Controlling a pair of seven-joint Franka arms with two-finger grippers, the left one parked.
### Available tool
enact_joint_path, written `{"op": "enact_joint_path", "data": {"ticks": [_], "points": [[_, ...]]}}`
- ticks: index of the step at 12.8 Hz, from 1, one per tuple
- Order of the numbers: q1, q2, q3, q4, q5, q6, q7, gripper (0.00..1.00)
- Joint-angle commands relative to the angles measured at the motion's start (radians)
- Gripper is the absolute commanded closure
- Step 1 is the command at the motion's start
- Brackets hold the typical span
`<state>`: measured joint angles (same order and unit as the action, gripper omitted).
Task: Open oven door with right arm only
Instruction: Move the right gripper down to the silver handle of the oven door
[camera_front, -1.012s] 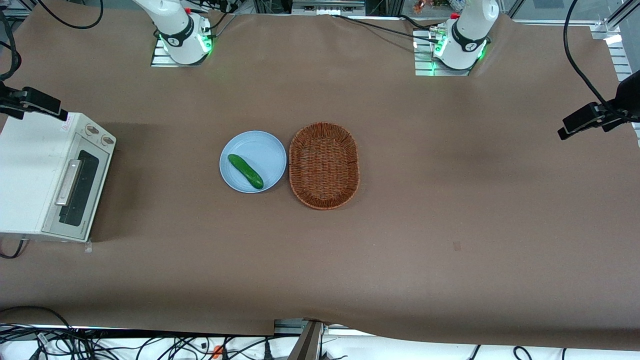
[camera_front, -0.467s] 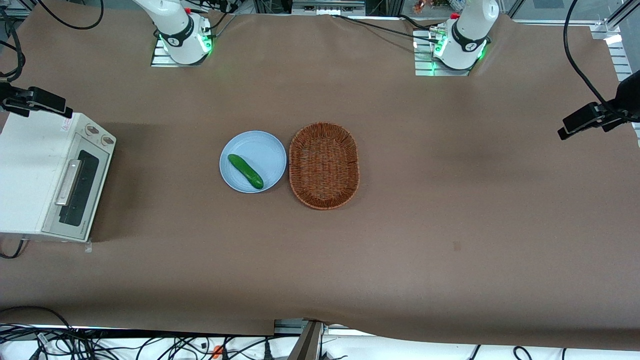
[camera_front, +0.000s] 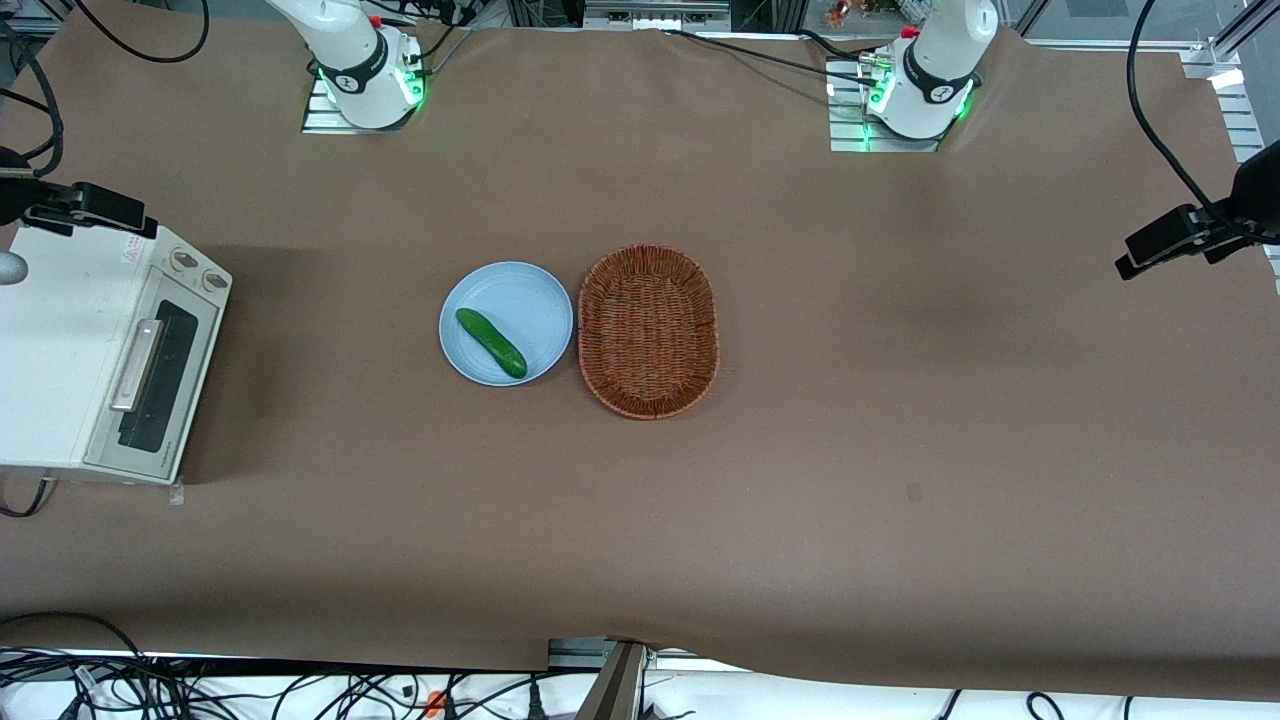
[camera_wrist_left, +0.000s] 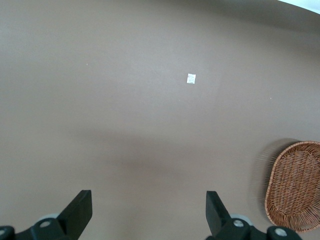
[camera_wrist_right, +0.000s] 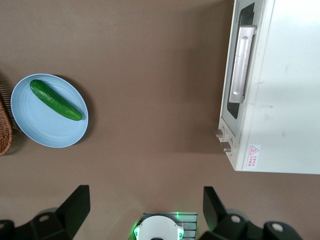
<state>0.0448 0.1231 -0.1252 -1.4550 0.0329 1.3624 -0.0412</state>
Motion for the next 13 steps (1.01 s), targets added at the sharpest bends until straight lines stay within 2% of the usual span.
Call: {"op": "enact_joint_path", "data": {"ticks": [1,4,6,8,11,12,13], "points": [[0.001,0.003,0.009,-0.001,0.007,-0.014,-0.005,0.0],[0.017,0.035,0.01,-0.007,0.002,-0.031,0.003,0.02],[0.017,0.065,0.01,-0.013,0.002,-0.045,0.006,0.15],[0.029,0.087,0.01,-0.033,-0.001,-0.04,0.004,0.35],[0.078,0.13,0.01,-0.06,-0.085,-0.032,-0.009,0.72],[0.089,0.15,0.01,-0.076,-0.102,-0.028,-0.041,0.85],[0.092,0.171,0.01,-0.087,-0.106,-0.01,-0.086,0.94]]}}
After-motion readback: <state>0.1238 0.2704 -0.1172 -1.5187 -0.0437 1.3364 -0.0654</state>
